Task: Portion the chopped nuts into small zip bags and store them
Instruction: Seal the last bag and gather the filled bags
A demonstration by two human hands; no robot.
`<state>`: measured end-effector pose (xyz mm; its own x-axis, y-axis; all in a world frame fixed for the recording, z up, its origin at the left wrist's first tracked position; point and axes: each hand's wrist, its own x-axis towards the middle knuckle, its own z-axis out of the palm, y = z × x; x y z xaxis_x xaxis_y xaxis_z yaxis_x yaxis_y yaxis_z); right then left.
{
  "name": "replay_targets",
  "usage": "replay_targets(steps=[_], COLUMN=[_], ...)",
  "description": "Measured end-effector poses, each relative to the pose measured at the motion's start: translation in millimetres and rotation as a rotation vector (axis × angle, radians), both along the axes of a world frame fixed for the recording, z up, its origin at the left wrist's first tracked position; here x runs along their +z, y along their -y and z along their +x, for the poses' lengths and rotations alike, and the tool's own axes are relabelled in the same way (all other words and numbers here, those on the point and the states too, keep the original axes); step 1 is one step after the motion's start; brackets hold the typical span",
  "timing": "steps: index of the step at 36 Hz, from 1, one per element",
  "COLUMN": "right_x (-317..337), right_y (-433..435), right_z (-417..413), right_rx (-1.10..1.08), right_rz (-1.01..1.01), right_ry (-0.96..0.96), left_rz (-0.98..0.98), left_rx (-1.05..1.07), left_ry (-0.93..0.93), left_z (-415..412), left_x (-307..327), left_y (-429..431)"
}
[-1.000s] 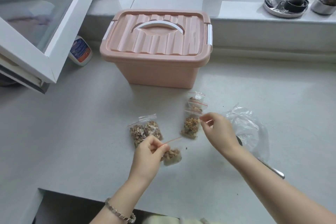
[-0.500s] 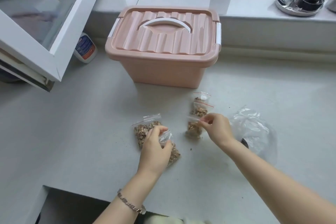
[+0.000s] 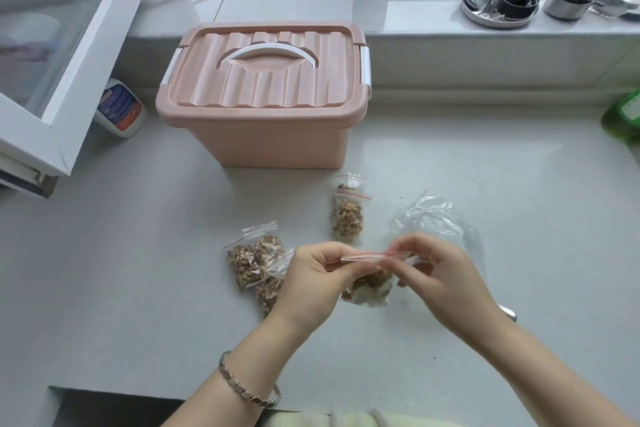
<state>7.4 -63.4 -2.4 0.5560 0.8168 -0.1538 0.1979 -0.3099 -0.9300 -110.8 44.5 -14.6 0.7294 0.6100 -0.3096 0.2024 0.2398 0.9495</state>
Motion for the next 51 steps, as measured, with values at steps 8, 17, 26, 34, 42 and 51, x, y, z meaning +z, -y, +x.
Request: replay_targets(steps=[8,17,26,34,42,51], right_x=[1.9,7.6,5.8,6.1,7.4,0.0], right_y=[6.6,7.4,9.2,8.3,1.8,1.1], right_z=[-4.8,-8.3,-6.6,-4.4,-6.4,-6.5], right_rx=[-0.121,-0.147,-0.234,-0.226,-0.060,-0.049], right_rz=[-0.012,0.001,-0.036,-0.040,-0.030,-0.067], right_ry=[-0.284,-0.396,-0.530,-0.455,-0.199,-0.123], left_rz=[-0.006,-0.071,-0.066,-0.047,-0.058,-0.032], left_rx=[0.085,0.091,0.098,0.095,0.073,0.071], left_ry=[-0.032,-0.055,-0.060,-0.085,-0.034,-0.051], left_z=[-0.3,-5.7,-6.9,-6.6,-4.1,-6.2], left_x=[7.4,12.8,15.1,14.5,21.6,16.1], left_y=[10.8,10.9,14.2,14.6,15.9,18.0])
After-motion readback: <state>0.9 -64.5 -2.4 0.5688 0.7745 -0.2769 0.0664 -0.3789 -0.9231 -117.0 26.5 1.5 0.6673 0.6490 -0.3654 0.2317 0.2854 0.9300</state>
